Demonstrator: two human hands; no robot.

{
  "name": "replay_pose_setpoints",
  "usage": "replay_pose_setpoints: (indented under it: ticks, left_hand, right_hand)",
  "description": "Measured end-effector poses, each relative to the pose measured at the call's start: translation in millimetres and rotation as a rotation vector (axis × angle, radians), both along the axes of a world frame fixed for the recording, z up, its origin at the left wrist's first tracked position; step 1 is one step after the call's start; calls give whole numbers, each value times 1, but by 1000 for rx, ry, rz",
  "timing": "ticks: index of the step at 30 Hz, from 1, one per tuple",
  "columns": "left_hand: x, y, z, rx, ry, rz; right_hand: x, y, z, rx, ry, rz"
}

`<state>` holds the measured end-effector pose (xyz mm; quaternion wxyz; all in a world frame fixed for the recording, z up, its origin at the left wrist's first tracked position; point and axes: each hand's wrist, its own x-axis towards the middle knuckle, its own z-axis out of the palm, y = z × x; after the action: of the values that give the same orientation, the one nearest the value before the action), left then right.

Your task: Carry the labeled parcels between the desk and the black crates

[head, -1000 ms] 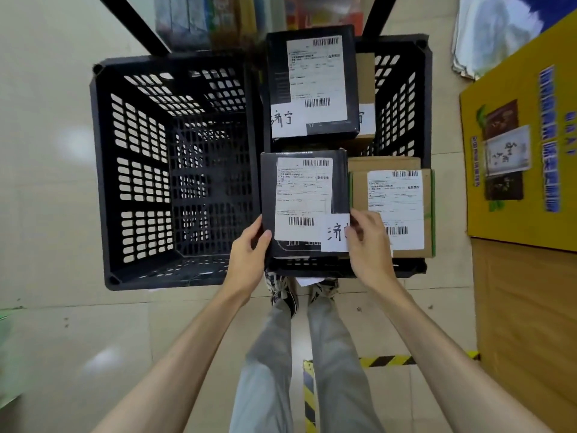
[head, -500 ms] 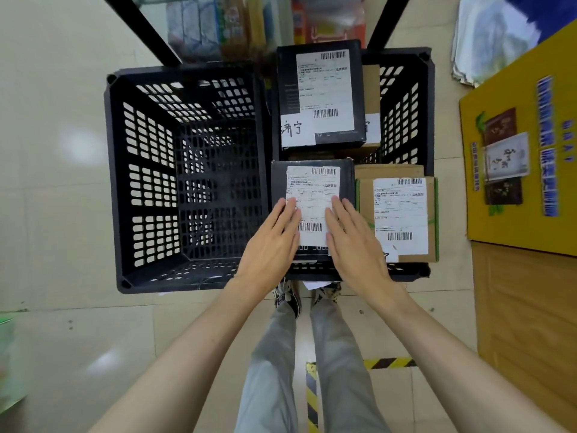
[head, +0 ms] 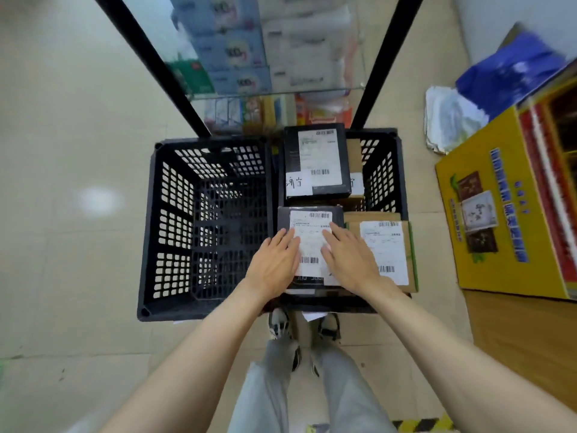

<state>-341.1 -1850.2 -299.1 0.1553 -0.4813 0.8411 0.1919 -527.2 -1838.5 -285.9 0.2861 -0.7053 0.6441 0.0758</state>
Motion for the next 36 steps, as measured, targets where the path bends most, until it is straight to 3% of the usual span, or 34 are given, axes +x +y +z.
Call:
replay_pose_setpoints:
  ticks: [5,13,21,28,36]
  left_hand:
    - [-6,-47,112,-181,67,147]
    - [-17,-107,352,-490,115,256]
    - [-14,-110,572,-716,90,363]
    - [19,-72,618,-744,3,523]
    - [132,21,656,-782,-90,870]
  right_hand:
    - [-4,-54,113,-209,30,-31]
    - [1,-110,342,-530,78,-37]
    - [1,-129,550,-753,-2,63]
    - [23,-135,607,-880,-11,217]
    - [148,-103,624,-966,-160,491]
